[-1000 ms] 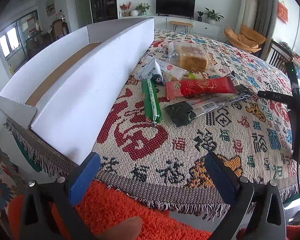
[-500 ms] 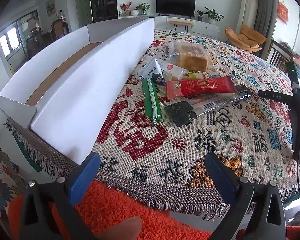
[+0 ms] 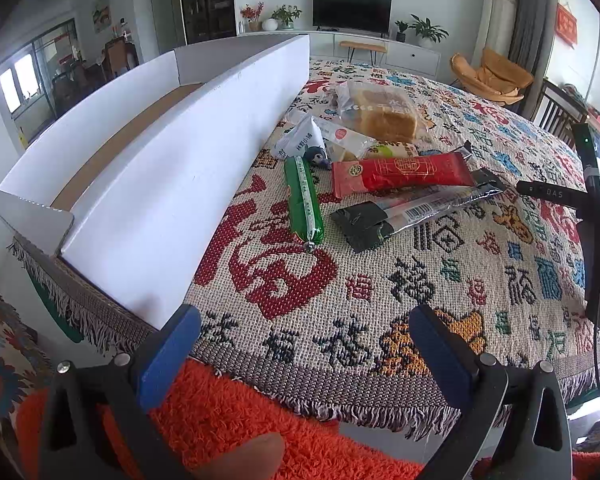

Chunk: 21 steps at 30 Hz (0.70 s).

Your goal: Organize snacks

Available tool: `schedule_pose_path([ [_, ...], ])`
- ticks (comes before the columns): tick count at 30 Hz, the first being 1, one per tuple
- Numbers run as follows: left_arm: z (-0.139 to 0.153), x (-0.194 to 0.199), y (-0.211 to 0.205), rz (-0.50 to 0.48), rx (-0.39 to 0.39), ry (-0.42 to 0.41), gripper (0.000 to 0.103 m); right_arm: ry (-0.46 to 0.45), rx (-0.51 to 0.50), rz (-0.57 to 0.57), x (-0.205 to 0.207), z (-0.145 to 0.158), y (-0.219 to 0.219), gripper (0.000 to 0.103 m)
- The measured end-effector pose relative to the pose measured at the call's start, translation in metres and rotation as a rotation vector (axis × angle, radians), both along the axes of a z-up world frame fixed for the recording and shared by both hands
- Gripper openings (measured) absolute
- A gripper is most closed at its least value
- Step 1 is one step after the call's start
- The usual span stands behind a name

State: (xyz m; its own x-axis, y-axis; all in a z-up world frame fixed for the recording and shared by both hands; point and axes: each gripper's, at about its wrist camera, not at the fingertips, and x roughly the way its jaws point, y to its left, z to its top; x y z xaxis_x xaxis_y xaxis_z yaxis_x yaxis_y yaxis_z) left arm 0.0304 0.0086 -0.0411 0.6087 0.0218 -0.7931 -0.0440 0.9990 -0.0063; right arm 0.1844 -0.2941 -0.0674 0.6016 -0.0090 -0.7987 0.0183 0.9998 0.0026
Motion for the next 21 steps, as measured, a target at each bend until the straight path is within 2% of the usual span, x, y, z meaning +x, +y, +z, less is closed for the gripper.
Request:
schedule_pose_path([
  [21,-0.0020,0.0017,-0.0013,0.000,0.004,0.008,0.103,0.000,0.000,0.000,0.0001,0.0001,0.0006,0.093],
])
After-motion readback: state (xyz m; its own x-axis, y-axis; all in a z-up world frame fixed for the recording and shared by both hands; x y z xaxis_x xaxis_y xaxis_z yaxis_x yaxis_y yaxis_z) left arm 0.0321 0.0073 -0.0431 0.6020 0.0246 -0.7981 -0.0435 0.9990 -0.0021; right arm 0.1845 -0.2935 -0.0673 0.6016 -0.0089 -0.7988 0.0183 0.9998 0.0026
